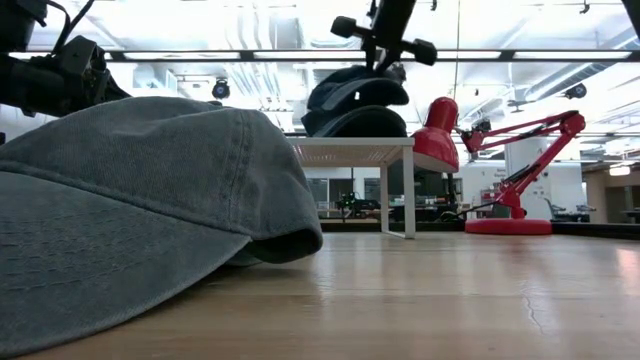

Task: Pick & Place hat
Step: Stack the blue cap on the blue cap

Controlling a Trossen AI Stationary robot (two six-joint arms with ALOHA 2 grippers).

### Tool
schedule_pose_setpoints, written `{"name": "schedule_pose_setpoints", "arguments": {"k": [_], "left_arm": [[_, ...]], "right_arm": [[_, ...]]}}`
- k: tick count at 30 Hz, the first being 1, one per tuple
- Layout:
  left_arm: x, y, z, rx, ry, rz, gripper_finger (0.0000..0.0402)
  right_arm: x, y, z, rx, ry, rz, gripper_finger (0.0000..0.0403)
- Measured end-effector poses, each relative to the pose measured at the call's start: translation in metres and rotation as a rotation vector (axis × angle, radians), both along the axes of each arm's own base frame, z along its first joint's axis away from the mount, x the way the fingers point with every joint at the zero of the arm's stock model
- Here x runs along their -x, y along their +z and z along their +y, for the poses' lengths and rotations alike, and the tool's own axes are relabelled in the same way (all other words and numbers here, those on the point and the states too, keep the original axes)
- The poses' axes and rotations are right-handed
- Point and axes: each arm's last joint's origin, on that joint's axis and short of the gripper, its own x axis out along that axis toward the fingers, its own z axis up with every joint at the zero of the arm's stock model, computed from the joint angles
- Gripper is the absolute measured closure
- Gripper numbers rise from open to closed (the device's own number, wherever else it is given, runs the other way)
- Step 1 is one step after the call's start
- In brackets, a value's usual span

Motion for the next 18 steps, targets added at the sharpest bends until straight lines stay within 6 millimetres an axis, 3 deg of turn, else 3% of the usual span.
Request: {"name": "schedule_pose_setpoints", "arguments": {"k": [5,18], "left_arm": [[0.0,0.0,0.0,0.002,0.0,-0.002,0.028],[0.0,0.0,0.0,0.005,0.001,-0.003,0.028]], "right_arm": [[0.0,0.002,0.0,0.0,0.006,-0.005,0.039],[-0.009,-0.016,-0.001,-0.08,0.052,0.026,0.039]]}}
